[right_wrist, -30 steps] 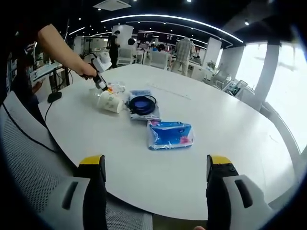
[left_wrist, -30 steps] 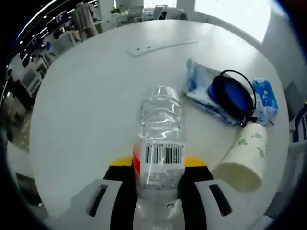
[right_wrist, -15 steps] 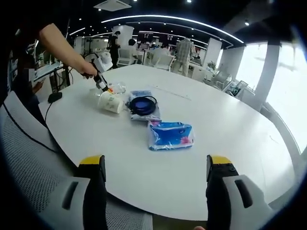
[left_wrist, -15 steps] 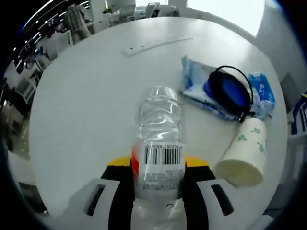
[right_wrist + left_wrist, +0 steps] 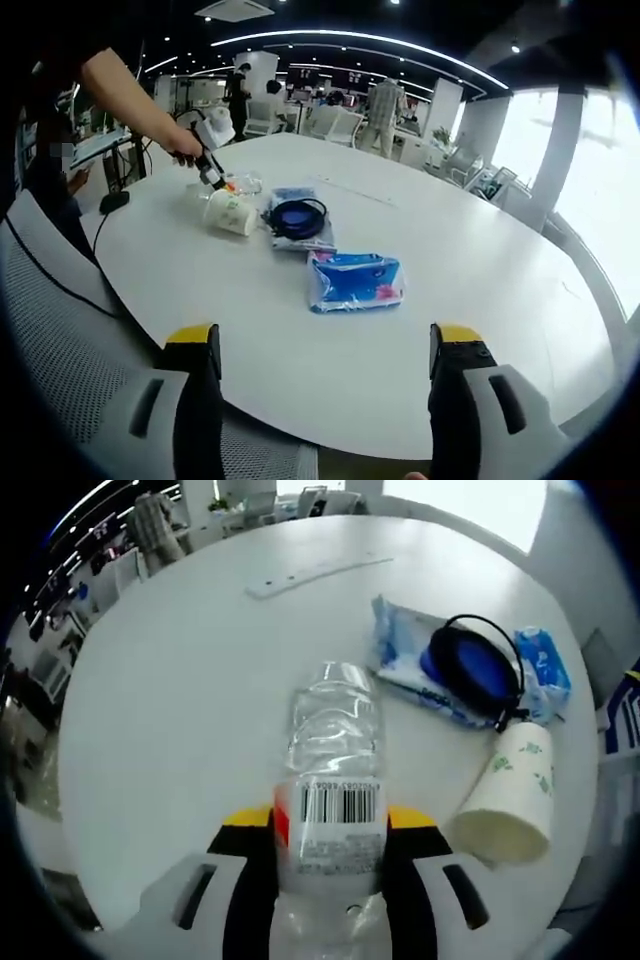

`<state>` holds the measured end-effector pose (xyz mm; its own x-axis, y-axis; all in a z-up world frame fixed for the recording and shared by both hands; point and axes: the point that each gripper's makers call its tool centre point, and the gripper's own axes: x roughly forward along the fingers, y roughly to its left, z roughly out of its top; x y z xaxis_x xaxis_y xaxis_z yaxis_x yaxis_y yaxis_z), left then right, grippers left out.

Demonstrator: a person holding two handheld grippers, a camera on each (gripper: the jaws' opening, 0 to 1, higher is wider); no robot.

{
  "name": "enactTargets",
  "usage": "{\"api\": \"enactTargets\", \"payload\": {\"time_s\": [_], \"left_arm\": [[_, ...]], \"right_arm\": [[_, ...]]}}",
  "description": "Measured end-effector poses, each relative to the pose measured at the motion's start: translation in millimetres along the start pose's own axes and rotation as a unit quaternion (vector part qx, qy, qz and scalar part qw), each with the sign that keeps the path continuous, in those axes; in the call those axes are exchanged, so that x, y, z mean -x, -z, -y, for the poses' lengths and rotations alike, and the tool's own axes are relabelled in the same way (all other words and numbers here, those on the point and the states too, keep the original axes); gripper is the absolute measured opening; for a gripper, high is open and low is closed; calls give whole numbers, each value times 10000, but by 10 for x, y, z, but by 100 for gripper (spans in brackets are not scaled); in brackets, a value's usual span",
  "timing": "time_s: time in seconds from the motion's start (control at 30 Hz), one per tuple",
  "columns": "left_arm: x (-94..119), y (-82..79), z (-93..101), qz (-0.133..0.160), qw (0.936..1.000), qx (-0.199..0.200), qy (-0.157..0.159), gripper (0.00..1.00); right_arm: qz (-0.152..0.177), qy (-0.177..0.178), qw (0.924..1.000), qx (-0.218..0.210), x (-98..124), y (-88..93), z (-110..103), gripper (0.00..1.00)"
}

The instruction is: Arrange the tabletop items into an orderly group along one side of the table until the central work area is clear of visible clutter.

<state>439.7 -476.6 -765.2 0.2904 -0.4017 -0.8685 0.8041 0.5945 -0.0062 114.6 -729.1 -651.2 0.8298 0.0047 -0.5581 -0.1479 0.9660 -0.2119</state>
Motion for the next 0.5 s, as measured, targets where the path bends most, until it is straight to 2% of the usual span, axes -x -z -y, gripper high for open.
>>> {"api": "enactTargets", "payload": {"time_s": [0.23, 0.5], "left_arm": [[5, -4, 13, 42, 9999, -72, 71, 36], [5, -12, 16, 50, 10000, -56, 12, 36]], "right_arm": [[-19, -16, 10000, 7, -2, 5, -5, 85], [-28, -20, 10000, 20, -5, 7, -5, 84]]}}
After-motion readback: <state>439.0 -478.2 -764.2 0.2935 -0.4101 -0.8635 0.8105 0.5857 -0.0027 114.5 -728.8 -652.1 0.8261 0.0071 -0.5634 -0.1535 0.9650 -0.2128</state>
